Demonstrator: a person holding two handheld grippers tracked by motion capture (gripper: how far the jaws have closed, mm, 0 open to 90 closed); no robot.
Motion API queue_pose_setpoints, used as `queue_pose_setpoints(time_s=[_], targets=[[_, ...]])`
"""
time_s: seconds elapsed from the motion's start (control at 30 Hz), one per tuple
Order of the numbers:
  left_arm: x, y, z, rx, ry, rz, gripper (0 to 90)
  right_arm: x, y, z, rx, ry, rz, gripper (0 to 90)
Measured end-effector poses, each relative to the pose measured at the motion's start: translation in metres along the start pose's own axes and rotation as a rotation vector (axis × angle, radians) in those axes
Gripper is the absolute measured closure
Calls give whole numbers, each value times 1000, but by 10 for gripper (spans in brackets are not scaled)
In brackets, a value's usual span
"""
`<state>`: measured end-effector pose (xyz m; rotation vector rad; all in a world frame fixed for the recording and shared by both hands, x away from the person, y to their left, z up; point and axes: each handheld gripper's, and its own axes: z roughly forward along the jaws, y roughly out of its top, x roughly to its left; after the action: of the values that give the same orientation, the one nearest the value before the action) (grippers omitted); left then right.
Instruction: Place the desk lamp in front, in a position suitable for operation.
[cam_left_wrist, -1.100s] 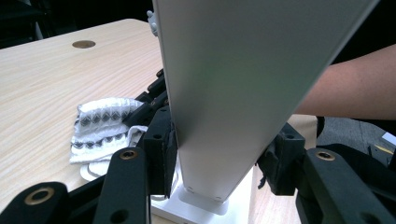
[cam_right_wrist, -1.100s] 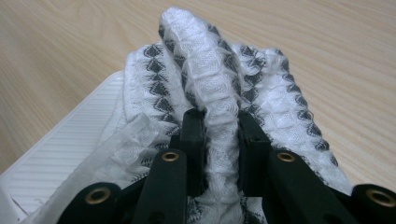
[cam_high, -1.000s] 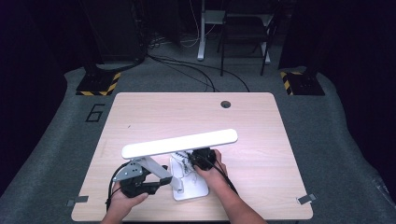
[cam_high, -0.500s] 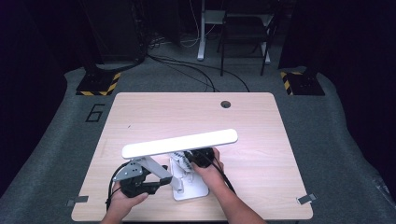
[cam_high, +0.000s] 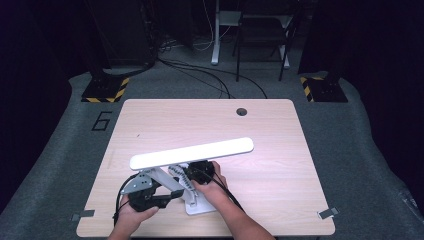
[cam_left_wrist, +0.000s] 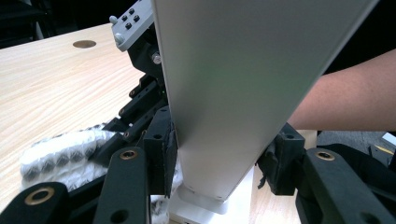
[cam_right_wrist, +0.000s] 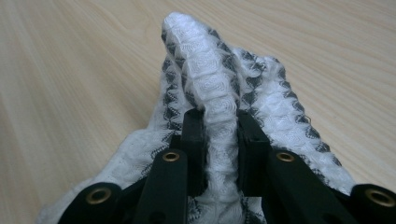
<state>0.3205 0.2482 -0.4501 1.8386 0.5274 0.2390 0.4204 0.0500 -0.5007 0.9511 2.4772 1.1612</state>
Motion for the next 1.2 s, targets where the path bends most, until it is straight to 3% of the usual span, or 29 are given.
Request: queue_pose_setpoints(time_s=[0.23,0.27,0.63,0.7,0.73,0.83,0.93,1.03,1.07,1.2], targets=[[-1,0,1,-6,5,0,533,-11,0,-1,-1,-38,14,759],[-1,0,1,-6,5,1,534,-13,-1,-2,9,-31,49,758],[-1,0,1,-5,4,7,534,-19,-3,-6,7,-59,49,759],[-1,0,1,-9,8,1,534,-21,-3,-6,4,-64,27,759],[-1,0,1,-8,8,1,533,-22,-4,-7,15,-69,46,760],[-1,0,1,-2,6,8,534,-27,-6,-7,33,-92,30,761],[-1,0,1,-4,6,3,534,-33,-10,-10,17,-76,80,759],[-1,0,1,-4,5,1,534,-33,-9,-11,5,-88,58,759],[-1,0,1,-4,5,2,534,-34,-6,-15,0,-76,91,759],[-1,1,1,-4,4,1,533,-37,-2,-18,-24,-69,113,759]])
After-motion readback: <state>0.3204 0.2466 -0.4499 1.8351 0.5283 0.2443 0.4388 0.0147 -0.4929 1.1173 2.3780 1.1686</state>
